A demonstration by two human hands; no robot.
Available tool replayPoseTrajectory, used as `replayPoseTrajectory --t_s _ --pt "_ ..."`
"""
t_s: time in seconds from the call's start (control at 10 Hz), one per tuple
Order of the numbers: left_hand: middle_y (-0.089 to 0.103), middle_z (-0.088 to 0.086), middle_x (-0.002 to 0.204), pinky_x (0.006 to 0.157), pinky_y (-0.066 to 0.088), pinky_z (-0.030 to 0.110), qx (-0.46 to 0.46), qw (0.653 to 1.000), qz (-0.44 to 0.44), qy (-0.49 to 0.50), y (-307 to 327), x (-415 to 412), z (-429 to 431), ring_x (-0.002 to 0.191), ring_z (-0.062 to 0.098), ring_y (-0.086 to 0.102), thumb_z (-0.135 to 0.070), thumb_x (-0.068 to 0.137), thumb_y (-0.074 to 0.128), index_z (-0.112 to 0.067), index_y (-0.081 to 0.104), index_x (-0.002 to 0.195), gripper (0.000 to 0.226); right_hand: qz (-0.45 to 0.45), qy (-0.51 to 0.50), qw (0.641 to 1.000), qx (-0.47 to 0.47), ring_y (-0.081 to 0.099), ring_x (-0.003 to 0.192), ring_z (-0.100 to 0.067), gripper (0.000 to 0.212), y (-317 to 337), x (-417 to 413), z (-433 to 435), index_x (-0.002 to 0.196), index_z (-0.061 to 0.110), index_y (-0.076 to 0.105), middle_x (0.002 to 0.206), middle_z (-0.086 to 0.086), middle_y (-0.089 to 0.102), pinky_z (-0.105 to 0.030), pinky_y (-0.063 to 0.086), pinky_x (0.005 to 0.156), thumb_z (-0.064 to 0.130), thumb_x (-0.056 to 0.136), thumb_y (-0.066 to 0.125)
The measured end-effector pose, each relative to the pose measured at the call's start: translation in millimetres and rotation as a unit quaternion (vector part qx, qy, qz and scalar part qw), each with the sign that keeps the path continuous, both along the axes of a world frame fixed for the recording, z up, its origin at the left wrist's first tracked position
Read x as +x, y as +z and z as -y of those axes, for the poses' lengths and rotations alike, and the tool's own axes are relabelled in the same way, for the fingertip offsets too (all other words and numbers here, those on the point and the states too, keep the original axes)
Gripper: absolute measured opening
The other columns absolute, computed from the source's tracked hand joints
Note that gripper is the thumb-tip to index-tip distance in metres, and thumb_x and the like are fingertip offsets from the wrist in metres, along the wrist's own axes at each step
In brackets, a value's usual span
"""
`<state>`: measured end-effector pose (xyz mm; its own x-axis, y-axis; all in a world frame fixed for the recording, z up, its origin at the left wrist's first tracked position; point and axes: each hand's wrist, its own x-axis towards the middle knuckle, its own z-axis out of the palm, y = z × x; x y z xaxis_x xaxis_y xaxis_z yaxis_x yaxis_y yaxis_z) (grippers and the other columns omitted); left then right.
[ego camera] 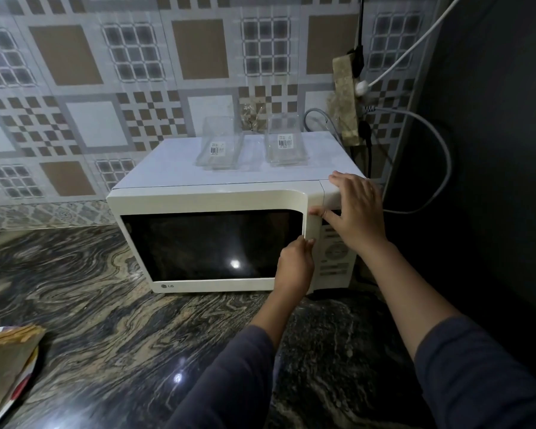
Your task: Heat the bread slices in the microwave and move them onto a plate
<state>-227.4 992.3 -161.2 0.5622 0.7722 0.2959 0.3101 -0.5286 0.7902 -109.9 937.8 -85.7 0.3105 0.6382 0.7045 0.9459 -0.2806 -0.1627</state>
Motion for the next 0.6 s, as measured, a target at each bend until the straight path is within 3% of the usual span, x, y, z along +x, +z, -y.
replayPoseTrajectory --t_s 0.2,0.3,0.4,0.5,0.6 --pt "0.061 0.025 0.083 0.060 0.032 0.030 0.001 1.000 -0.016 -0.011 4 1 -5 0.077 0.039 0.057 -0.023 0.097 0.041 0.000 0.053 0.081 0.030 -0.013 -0.015 1.000 -0.022 0.047 0.125 -0.026 0.092 -1 0 -1 0.126 0.009 0.049 0.134 -0.007 0.053 -0.045 0.030 0.108 0.081 0.075 0.022" --pt "0.054 0.016 0.073 0.061 0.030 0.029 0.008 1.000 -0.005 -0.019 5 -5 -2 0.067 0.030 0.050 -0.020 0.097 0.043 -0.003 0.051 0.076 0.028 -0.008 -0.034 0.999 -0.032 0.038 0.133 -0.028 0.088 -7 -5 3 0.133 0.009 0.044 0.140 -0.008 0.047 -0.049 0.024 0.113 0.076 0.080 0.023" --pt "0.057 0.012 0.096 0.072 0.042 0.033 0.030 0.999 -0.009 -0.016 -9 -18 1 0.085 0.027 0.055 -0.017 0.096 0.041 -0.004 0.060 0.097 0.023 -0.023 -0.033 0.999 0.018 0.027 0.140 -0.031 0.069 -18 -18 7 0.139 0.008 0.038 0.146 -0.012 0.039 -0.050 0.024 0.114 0.054 0.088 0.038" --pt "0.056 0.008 0.118 0.088 0.043 0.031 0.039 0.998 -0.046 0.004 -39 -49 3 0.106 0.024 0.055 -0.019 0.097 0.038 -0.009 0.057 0.116 0.029 -0.055 0.007 0.995 0.088 0.023 0.141 -0.029 0.057 -45 -33 16 0.141 0.006 0.035 0.150 -0.014 0.032 -0.041 0.020 0.116 0.034 0.093 0.042" --pt "0.049 0.004 0.136 0.098 0.038 0.030 0.043 0.989 -0.131 0.062 -66 -85 2 0.124 0.021 0.046 -0.023 0.098 0.036 -0.013 0.049 0.128 0.035 -0.134 0.019 0.985 0.106 0.033 0.136 -0.023 0.051 -85 -55 34 0.137 0.006 0.043 0.145 -0.012 0.040 -0.034 0.028 0.112 0.031 0.093 0.040"
